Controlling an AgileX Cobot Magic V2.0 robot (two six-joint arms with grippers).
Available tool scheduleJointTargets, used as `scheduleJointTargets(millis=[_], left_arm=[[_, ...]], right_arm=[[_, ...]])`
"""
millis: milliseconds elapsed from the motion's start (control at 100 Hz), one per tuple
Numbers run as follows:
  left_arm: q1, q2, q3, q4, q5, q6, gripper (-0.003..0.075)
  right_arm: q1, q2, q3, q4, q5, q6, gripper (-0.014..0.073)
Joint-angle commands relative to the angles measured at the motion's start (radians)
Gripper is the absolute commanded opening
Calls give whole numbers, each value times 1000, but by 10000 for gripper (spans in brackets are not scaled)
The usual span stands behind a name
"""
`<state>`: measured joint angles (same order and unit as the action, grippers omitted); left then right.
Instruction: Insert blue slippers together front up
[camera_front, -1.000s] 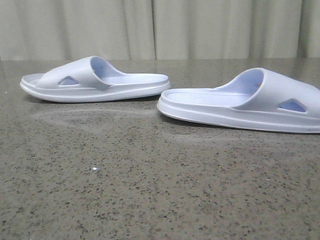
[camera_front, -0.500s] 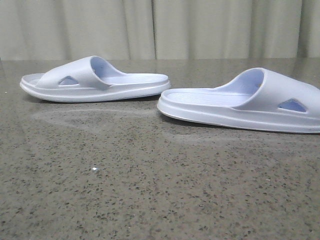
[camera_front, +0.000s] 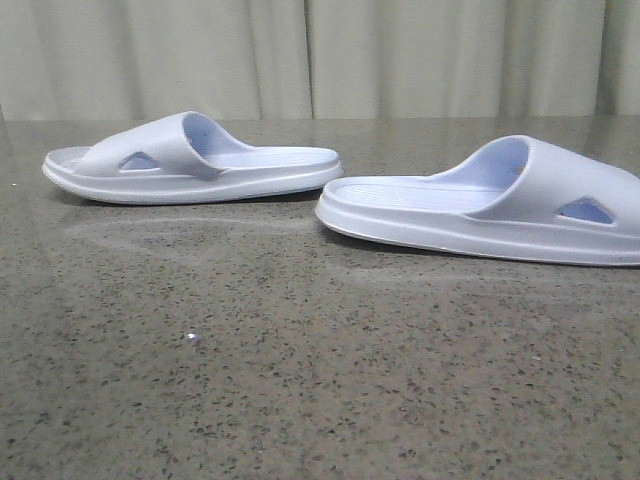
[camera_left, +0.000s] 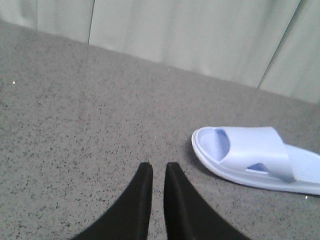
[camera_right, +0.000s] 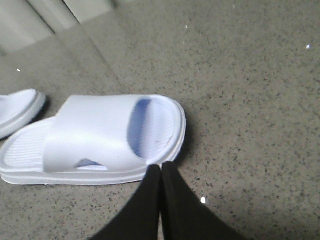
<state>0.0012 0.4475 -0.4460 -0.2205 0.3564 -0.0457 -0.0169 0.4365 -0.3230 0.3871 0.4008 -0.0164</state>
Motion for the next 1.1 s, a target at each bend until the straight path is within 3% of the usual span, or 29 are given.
scheduleJointTargets(millis=[0, 130, 210, 280, 390, 470, 510, 820, 1090], left_arm=[[-9, 124, -98, -1, -8, -6, 16], [-9, 215, -152, -6, 18, 2, 19], [-9, 247, -156, -22, 18, 40, 61], [-9, 268, -159, -59, 16, 73, 136], [-9, 296, -159, -120, 9, 99, 334], [-9, 317, -166, -149, 12, 103, 441], [-9, 324, -168, -160, 12, 103, 459], [-9, 358, -193, -181, 18, 103, 457], [-9, 358, -194, -182, 25, 110, 457]], right_arm=[[-4, 138, -97, -18, -21, -7, -78], [-4, 276, -176, -20, 34, -7, -75], [-4, 325, -215, -20, 56, -7, -13], [-4, 356, -240, -20, 70, -7, 96], [-4, 393, -273, -20, 90, -7, 284], [-4, 426, -290, -20, 92, -27, 322], [-4, 442, -299, -20, 88, -39, 318], [-47, 615, -381, 20, 116, -128, 317], [-227, 701, -382, 487, 284, -571, 317]])
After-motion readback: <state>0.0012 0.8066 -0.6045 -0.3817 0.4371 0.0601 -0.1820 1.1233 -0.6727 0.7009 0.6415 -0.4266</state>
